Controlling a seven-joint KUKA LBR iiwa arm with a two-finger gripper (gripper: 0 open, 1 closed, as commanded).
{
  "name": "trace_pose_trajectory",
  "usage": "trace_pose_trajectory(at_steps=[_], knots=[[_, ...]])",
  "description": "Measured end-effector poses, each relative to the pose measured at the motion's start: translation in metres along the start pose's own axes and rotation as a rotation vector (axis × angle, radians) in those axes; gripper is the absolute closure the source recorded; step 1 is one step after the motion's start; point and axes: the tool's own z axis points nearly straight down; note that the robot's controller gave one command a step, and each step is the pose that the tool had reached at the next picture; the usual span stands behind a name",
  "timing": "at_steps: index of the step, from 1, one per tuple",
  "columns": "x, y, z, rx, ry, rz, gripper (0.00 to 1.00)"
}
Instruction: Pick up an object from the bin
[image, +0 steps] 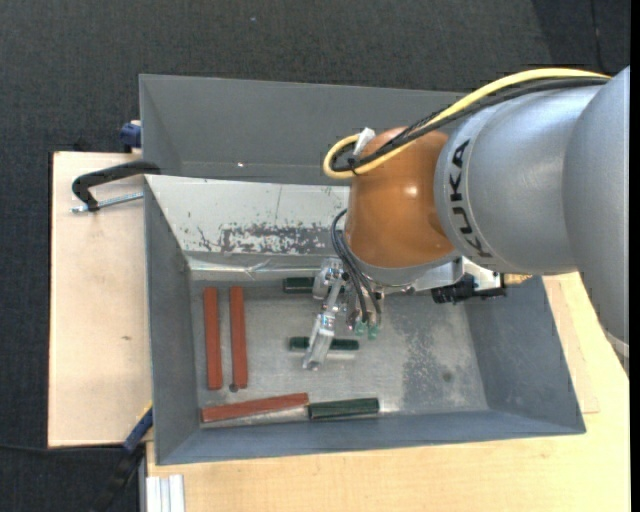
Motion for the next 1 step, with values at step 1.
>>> trace_pose_trajectory(at_steps=[1], knots=[[-0.0131, -0.0146, 0.0489, -0.001, -0.001, 0.109, 0.00]])
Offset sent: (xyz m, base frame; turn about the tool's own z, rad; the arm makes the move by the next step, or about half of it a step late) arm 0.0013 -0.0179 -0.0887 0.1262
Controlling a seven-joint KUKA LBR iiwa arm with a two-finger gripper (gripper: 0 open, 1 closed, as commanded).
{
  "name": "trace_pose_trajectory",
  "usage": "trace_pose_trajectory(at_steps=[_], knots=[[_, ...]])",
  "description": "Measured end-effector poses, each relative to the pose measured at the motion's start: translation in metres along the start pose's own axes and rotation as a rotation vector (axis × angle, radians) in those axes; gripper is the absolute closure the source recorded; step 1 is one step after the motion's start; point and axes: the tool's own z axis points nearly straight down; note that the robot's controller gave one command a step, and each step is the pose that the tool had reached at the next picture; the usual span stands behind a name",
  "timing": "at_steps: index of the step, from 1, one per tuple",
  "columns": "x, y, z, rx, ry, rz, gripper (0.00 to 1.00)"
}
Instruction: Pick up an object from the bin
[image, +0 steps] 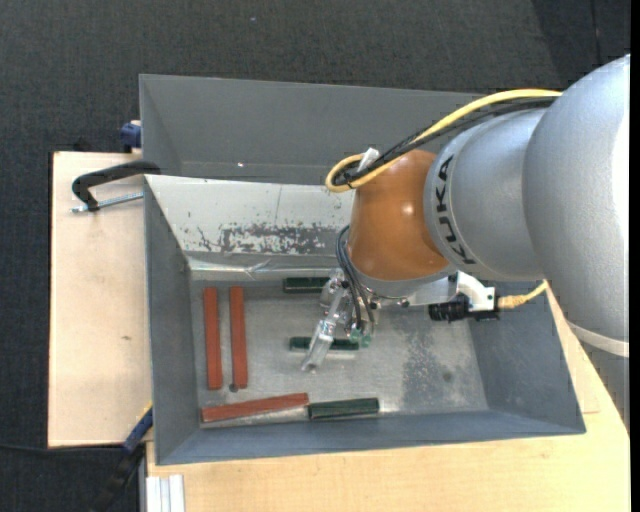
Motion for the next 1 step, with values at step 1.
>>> trace_pose_trajectory(at_steps=[1], knots=[[0.0083, -0.0033, 0.0417, 0.005, 0.007, 0.016, 0.00]])
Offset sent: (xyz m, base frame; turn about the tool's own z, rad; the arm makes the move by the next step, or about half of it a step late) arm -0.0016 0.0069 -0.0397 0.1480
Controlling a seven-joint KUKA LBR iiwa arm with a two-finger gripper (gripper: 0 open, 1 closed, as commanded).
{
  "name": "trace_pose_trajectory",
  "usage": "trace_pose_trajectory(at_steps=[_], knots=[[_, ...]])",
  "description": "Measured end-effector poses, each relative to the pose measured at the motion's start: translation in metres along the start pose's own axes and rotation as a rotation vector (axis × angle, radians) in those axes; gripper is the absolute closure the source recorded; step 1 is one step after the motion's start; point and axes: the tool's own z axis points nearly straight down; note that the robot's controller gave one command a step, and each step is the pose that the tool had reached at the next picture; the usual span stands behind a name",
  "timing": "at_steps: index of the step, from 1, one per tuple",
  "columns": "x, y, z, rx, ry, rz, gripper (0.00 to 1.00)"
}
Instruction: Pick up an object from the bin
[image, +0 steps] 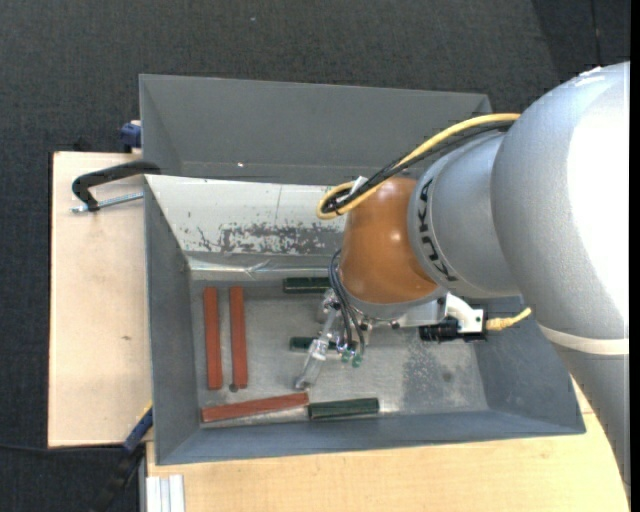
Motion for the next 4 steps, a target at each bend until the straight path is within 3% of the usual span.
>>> trace_pose_trajectory(at_steps=[1, 3, 4], knots=[[-0.005, 0.010, -0.003, -0.006, -0.008, 0.130, 1.00], [-0.003, 0.009, -0.006, -0.002, -0.004, 0.131, 1.00], [-0.003, 0.009, -0.025, -0.001, -0.002, 0.131, 1.00]])
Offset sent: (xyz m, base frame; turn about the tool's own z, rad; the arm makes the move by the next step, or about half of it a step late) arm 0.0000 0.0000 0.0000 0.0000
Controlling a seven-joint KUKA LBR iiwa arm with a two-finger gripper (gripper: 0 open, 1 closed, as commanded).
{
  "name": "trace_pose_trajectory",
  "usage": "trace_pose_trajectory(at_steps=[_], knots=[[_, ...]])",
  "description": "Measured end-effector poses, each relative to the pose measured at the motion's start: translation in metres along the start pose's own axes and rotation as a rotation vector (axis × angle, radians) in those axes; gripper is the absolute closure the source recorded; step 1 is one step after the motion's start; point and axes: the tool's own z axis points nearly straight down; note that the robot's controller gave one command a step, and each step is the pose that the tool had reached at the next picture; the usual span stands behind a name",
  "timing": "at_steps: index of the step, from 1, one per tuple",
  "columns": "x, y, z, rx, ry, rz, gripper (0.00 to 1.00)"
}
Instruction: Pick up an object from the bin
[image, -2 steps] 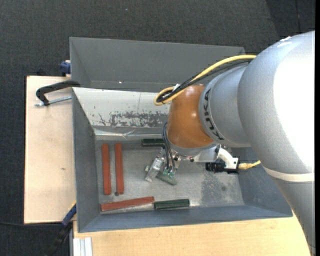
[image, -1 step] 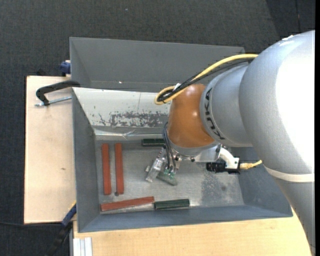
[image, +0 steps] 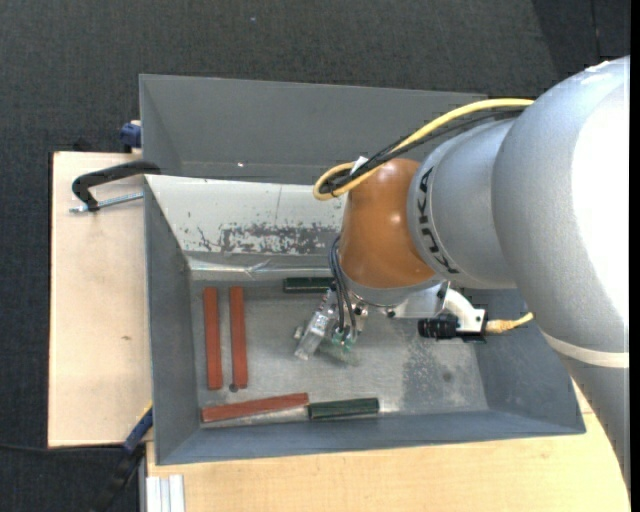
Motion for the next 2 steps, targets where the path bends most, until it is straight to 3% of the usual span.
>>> trace_pose_trajectory(at_steps=[2], knots=[[-0.001, 0.001, -0.030, -0.004, -0.006, -0.001, 1.00]])
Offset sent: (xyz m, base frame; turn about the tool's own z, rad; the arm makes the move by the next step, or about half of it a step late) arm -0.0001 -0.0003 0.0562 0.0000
